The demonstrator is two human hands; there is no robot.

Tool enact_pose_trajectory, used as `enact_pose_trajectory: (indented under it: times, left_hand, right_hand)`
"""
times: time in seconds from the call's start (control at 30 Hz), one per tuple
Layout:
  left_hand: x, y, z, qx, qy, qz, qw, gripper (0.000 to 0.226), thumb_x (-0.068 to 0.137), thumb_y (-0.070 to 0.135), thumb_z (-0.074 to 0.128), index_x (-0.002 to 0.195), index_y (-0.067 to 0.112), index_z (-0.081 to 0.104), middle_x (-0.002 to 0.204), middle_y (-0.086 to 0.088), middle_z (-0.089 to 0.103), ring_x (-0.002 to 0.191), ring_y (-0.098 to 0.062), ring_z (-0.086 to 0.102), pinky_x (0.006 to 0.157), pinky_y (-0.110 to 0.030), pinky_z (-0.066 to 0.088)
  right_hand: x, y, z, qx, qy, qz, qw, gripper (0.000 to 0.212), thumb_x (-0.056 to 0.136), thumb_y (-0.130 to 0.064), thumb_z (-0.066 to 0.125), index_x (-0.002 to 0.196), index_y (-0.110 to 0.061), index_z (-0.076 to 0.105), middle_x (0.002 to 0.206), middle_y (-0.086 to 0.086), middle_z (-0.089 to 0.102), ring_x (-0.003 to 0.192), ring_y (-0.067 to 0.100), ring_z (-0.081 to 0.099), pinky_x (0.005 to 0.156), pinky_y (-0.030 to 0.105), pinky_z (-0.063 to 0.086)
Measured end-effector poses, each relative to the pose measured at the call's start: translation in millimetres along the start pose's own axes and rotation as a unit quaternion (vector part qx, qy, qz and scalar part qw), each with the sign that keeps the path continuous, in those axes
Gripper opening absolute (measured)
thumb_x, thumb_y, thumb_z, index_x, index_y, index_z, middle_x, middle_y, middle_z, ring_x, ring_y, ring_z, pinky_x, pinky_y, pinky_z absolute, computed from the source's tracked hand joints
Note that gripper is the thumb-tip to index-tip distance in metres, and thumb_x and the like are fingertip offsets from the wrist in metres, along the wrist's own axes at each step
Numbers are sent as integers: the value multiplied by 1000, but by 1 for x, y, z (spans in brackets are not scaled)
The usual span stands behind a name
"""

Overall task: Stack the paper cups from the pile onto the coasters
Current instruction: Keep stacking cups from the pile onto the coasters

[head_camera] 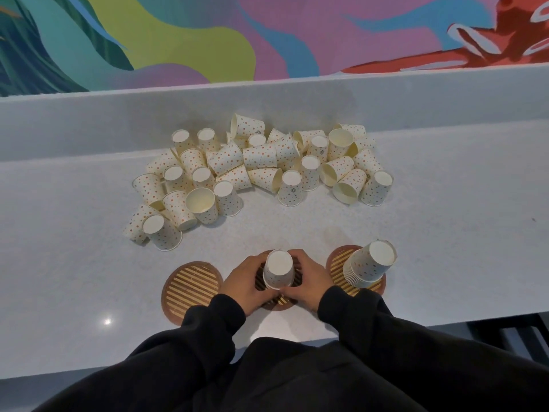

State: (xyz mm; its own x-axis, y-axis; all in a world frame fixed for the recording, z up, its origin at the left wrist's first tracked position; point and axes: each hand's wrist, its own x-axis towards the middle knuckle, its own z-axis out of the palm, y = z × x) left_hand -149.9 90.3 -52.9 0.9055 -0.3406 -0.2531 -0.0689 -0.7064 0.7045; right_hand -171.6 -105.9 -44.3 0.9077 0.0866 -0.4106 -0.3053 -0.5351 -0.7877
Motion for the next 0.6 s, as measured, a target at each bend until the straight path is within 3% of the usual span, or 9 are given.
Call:
enact_pose_trajectory:
  times: [0.13, 0.2, 0.3, 0.37, 0.47, 0.53, 0.6]
  left_hand:
    - [4, -4, -8, 36, -17, 1, 999, 78, 82, 33, 81, 150, 36, 45, 143, 5, 56, 130, -16, 52, 110, -29, 39]
    - [6, -5, -19, 52, -13, -6, 999, 71, 87, 27, 76, 150, 33, 45, 142, 5, 55, 127, -14, 52, 111, -35, 44]
    - [15, -4, -48, 68, 50, 10, 996, 57, 93, 22, 71, 146, 31, 51, 134, 7, 58, 114, -5, 53, 103, -26, 44]
    - [28, 1, -72, 94, 111, 29, 989, 50, 94, 22, 70, 141, 29, 55, 134, 7, 58, 115, -8, 54, 102, -26, 40]
    - [62, 7, -106, 189, 193, 63, 961, 51, 91, 25, 70, 140, 23, 56, 140, -3, 57, 125, -24, 54, 106, -40, 43]
    - [87, 9, -124, 261, 200, 42, 943, 61, 89, 26, 69, 146, 22, 50, 147, -8, 53, 131, -32, 51, 108, -50, 44]
    - [106, 6, -133, 331, 159, -1, 930, 70, 89, 27, 66, 154, 21, 40, 157, -10, 45, 139, -36, 44, 112, -52, 39]
  right_hand:
    - [-6, -20, -24, -12, -61, 31, 998, 105, 69, -14, 88, 154, -31, 28, 155, 1, 46, 142, 22, 46, 112, 33, 44]
    - [-20, -40, -44, -23, -77, 20, 997, 106, 71, -16, 88, 157, -30, 27, 159, -2, 41, 144, 19, 44, 114, 36, 43]
    - [-34, -78, -82, 5, -81, -18, 997, 97, 75, -17, 89, 155, -29, 35, 154, -9, 44, 140, 11, 45, 114, 35, 44]
    - [-21, -104, -104, 47, -46, -40, 997, 81, 81, -20, 85, 150, -28, 43, 149, -8, 49, 133, 13, 52, 109, 35, 47]
    - [31, -132, -115, 85, 81, -51, 992, 63, 87, -20, 80, 143, -23, 51, 143, -3, 54, 125, 18, 55, 93, 27, 48]
    - [73, -135, -105, 50, 141, -30, 988, 64, 87, -19, 78, 145, -20, 49, 147, 3, 50, 129, 24, 51, 96, 28, 43]
    - [109, -125, -89, -72, 144, -23, 987, 72, 88, -22, 75, 151, -19, 42, 155, 8, 42, 139, 30, 44, 108, 35, 40]
